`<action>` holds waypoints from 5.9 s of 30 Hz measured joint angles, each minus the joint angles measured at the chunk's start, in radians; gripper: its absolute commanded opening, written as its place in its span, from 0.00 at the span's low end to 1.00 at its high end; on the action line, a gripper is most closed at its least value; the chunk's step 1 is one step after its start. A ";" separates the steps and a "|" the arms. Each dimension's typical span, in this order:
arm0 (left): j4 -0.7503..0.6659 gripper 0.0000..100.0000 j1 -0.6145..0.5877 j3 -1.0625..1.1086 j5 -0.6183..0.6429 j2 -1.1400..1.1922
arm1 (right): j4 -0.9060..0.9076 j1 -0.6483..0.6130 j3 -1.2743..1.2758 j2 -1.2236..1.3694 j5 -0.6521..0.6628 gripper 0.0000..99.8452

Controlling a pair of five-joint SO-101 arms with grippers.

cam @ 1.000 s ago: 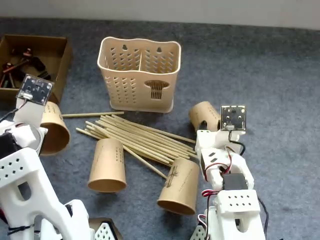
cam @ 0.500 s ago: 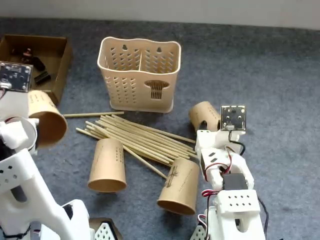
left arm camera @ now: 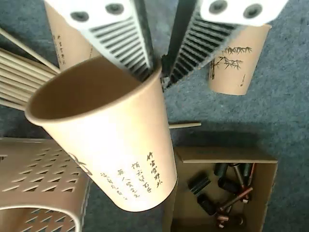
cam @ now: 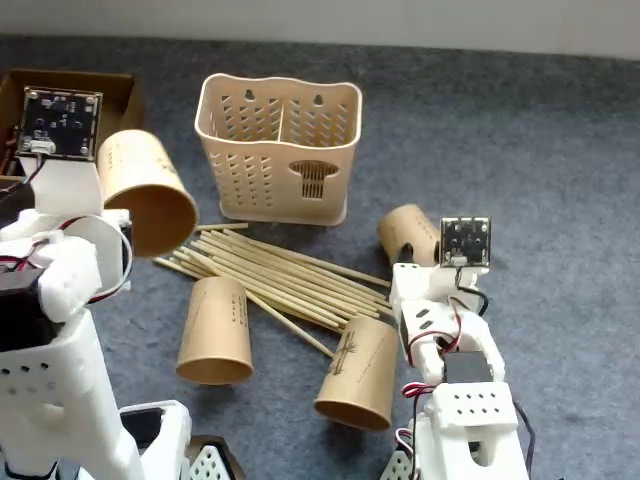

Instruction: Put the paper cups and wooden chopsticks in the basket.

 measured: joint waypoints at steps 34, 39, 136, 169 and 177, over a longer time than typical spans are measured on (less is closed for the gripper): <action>-0.287 0.01 0.494 -0.227 0.258 0.302 | -0.020 0.000 0.003 0.000 0.000 0.16; -0.287 0.01 0.529 -0.247 0.264 0.382 | -0.020 0.000 0.003 0.000 0.000 0.16; -0.227 0.18 0.129 -0.325 0.253 0.338 | -0.110 0.003 0.061 0.000 0.057 0.16; -0.394 0.01 -0.040 0.548 0.123 -0.265 | -0.110 0.003 0.064 0.000 0.057 0.16; -0.603 0.01 -0.040 0.976 0.216 -0.514 | -0.110 0.003 0.064 0.000 0.057 0.16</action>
